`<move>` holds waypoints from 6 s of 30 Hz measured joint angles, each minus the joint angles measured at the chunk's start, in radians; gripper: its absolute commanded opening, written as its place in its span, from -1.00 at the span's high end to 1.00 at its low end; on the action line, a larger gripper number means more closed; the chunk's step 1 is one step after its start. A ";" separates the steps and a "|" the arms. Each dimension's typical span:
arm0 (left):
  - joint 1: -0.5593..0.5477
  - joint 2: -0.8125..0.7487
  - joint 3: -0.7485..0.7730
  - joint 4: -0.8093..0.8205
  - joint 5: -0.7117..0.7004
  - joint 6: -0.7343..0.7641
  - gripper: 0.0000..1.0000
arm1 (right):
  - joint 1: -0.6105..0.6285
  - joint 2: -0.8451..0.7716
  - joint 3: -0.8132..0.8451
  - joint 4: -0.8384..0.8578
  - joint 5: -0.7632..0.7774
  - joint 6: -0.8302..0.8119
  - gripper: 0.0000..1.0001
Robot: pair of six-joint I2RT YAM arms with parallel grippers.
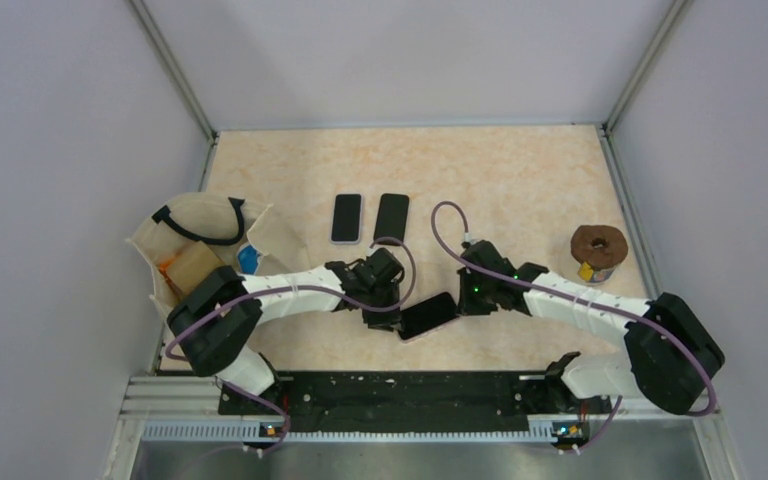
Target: Put the phone into the phone case
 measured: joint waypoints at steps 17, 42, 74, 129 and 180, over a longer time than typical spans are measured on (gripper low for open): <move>-0.010 0.012 0.019 -0.031 -0.028 0.003 0.33 | 0.093 0.072 0.043 -0.029 0.138 0.045 1.00; -0.010 0.012 0.022 -0.036 -0.038 0.007 0.34 | 0.065 0.157 0.130 -0.089 0.135 0.020 0.57; -0.010 0.012 0.037 -0.056 -0.050 0.022 0.35 | 0.016 0.117 0.012 0.185 0.117 0.039 0.36; -0.068 0.193 0.404 -0.125 -0.044 0.748 -0.98 | -0.244 -0.329 0.137 -0.133 0.084 0.101 -0.72; -0.209 0.313 0.401 -0.048 -0.280 0.786 0.20 | -0.269 -0.411 0.108 -0.265 0.194 0.108 -0.76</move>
